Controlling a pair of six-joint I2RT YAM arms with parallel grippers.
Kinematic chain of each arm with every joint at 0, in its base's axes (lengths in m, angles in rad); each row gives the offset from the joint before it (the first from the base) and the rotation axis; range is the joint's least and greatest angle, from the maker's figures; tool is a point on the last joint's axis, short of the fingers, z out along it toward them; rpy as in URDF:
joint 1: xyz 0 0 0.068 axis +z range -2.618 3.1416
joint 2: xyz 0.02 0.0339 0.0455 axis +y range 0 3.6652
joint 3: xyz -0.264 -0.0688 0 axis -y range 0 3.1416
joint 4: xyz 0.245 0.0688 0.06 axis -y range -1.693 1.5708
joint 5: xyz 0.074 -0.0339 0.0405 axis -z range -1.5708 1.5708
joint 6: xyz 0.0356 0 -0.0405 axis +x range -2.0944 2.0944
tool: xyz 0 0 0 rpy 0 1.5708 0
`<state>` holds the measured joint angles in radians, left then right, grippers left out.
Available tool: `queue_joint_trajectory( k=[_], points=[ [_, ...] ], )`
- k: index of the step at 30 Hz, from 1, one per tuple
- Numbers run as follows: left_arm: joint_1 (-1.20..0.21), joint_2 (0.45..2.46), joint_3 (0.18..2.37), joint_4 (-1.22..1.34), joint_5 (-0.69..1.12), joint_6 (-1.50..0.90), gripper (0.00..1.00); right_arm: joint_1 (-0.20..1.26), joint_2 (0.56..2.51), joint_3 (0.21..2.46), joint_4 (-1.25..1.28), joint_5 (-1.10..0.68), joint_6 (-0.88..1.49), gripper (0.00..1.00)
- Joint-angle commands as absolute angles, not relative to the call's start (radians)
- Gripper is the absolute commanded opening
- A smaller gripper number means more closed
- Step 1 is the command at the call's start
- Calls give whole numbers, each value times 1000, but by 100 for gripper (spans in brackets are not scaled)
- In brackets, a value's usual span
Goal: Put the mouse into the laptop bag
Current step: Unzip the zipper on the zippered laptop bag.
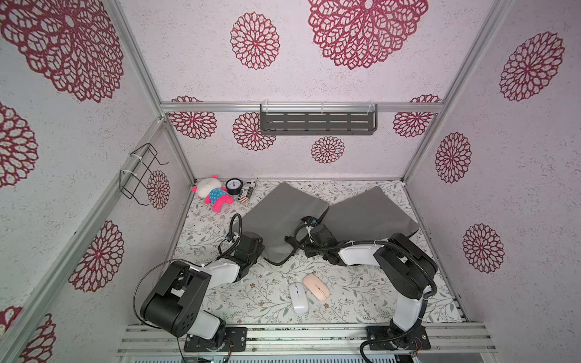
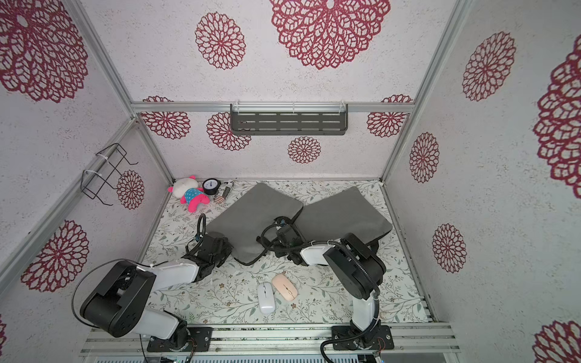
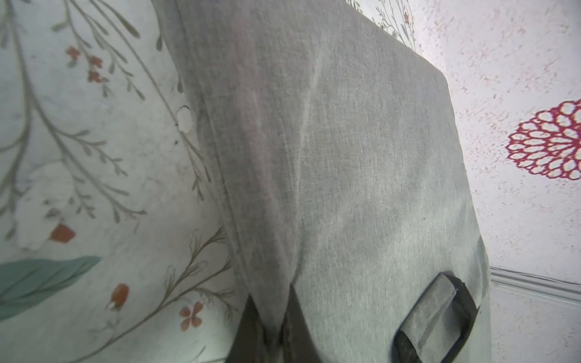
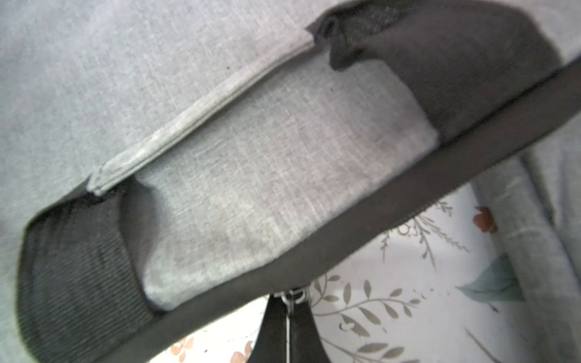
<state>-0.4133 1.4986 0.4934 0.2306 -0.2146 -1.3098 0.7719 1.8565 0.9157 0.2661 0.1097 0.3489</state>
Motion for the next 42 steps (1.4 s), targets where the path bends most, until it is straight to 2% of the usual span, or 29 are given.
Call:
queue_joint_trajectory(
  k=[1, 18, 28, 30, 32, 34, 38, 40, 42],
  points=[
    [-410, 1532, 505, 242, -195, -1316, 0, 830, 1800, 906, 250, 121, 328, 0],
    [-410, 1584, 546, 265, -171, -1330, 0, 1136, 1821, 983, 276, 95, 430, 0],
    [-424, 1563, 521, 295, -175, -1349, 2, 1134, 1871, 1010, 305, 72, 452, 0],
    [-439, 1538, 510, 287, -194, -1353, 26, 1108, 1862, 991, 313, 68, 460, 0],
    [-450, 1499, 492, 269, -224, -1353, 60, 1075, 1839, 956, 330, 69, 469, 0],
    [-454, 1461, 477, 245, -246, -1350, 80, 1046, 1809, 917, 337, 84, 474, 0],
    [-454, 1379, 441, 221, -285, -1341, 96, 974, 1743, 833, 347, 104, 485, 0],
    [-453, 1341, 430, 193, -312, -1341, 100, 932, 1711, 794, 350, 109, 491, 0],
    [-449, 1317, 429, 170, -324, -1337, 98, 890, 1684, 761, 347, 117, 492, 0]
  ],
)
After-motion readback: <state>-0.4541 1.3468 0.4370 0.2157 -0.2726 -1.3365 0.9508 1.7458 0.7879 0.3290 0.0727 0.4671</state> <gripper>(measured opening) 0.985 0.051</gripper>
